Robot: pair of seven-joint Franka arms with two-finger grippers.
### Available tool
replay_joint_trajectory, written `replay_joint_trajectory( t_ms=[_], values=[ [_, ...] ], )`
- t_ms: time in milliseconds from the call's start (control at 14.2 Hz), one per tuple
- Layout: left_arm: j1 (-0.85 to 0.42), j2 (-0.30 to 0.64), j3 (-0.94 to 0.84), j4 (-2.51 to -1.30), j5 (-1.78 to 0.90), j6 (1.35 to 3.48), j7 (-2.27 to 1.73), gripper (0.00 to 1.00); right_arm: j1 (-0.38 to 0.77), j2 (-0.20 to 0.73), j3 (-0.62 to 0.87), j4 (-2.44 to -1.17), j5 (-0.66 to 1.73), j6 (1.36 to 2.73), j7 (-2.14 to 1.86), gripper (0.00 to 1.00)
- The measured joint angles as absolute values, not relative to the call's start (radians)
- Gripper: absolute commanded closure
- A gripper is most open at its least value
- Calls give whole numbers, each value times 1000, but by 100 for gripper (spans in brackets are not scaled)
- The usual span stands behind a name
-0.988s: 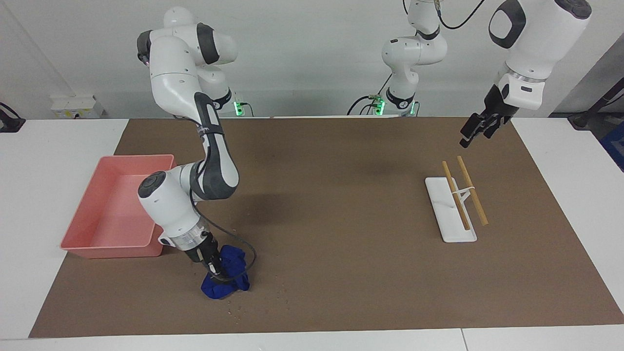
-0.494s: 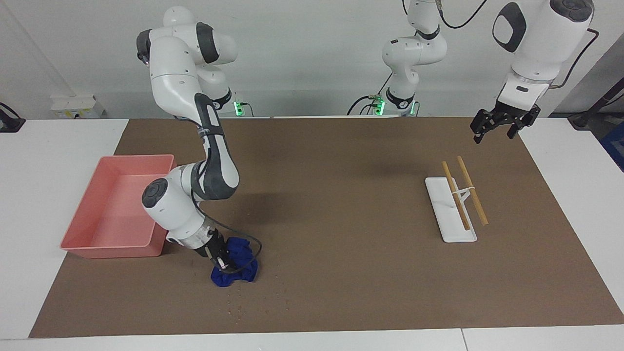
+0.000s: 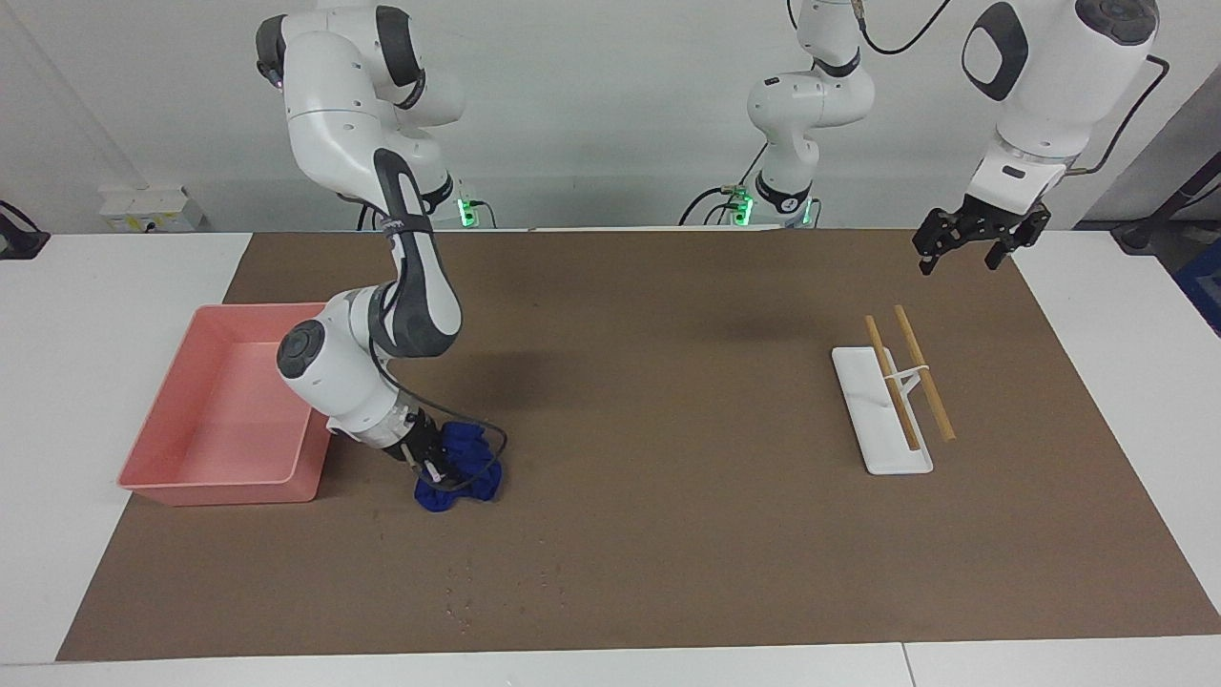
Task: Wipe water with towel using both arms
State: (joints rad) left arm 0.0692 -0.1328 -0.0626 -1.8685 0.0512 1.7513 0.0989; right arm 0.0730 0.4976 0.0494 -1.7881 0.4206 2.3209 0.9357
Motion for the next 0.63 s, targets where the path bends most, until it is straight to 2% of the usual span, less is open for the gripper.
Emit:
replay_joint_trajectory(
  t_ms=[141, 423, 635],
  values=[
    [39, -93, -65, -1846, 49, 1747, 122, 0, 75, 436, 53, -1880, 421, 2321, 936, 100],
    [-18, 43, -68, -1665, 66, 1646, 123, 0, 102, 321, 55, -2045, 421, 2319, 943, 100],
    [-18, 57, -64, -1647, 66, 1633, 123, 0, 140, 241, 55, -2157, 421, 2316, 960, 100]
  ],
)
